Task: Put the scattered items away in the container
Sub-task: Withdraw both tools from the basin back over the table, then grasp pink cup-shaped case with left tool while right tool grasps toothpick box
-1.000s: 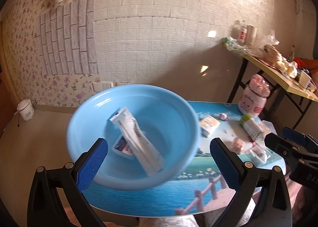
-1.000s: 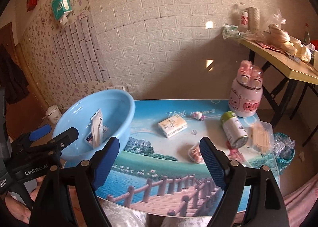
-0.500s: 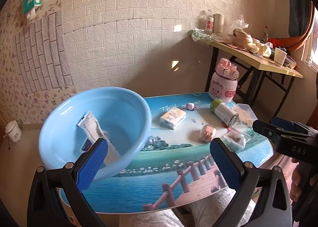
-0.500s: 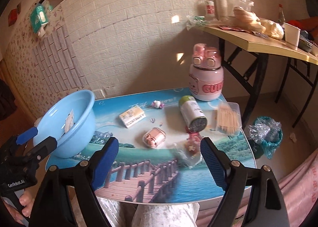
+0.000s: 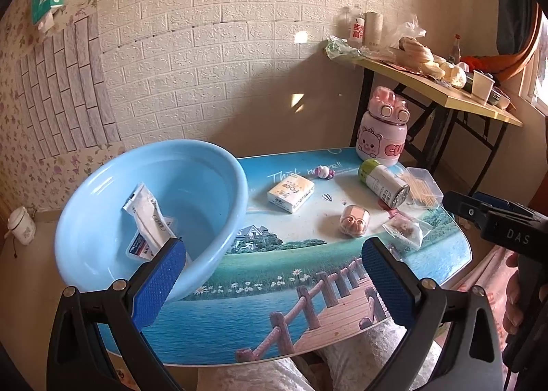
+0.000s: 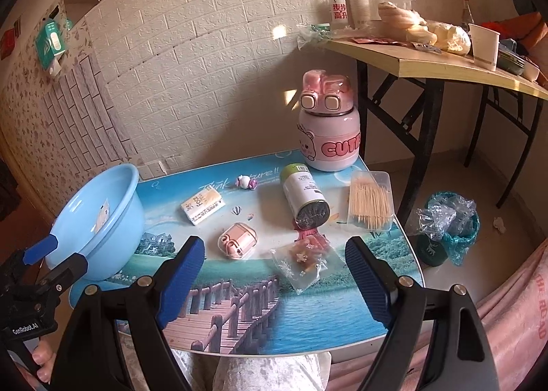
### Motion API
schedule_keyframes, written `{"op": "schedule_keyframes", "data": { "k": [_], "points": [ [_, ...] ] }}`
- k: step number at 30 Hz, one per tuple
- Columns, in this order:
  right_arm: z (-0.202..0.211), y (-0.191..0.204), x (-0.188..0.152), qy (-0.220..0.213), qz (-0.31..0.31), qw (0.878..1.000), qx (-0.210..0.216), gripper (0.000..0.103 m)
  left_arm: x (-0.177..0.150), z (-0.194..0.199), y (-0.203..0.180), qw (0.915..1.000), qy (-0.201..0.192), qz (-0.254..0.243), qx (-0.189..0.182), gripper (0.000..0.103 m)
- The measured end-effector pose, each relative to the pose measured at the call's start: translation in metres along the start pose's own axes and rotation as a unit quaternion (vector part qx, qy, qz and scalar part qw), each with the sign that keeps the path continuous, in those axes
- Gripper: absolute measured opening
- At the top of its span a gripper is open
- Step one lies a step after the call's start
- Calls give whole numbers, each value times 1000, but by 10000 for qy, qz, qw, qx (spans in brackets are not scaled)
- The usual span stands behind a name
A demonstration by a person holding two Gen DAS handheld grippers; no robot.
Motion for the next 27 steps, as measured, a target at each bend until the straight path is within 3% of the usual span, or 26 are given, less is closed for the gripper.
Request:
{"op": "schedule_keyframes", "data": {
  "k": [11, 27],
  "points": [
    [-9, -17, -2, -33, 214, 9993, -312, 86, -4, -22, -15, 9998, 112, -159, -7, 103],
    [-38, -68, -3, 167, -45, 9973, -713, 86, -13, -96, -73, 9947, 547, -759, -433, 103]
  ]
}}
Point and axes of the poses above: each gripper's, at about its wrist camera, not at the fingertips, and z roughly against the way its jaws point, y to its left, x to its top, the point moved 3 cm from there along -z, roughly the way its jaws point, and after that the axes turned 7 degrees about -y, right-handed, at the moved point
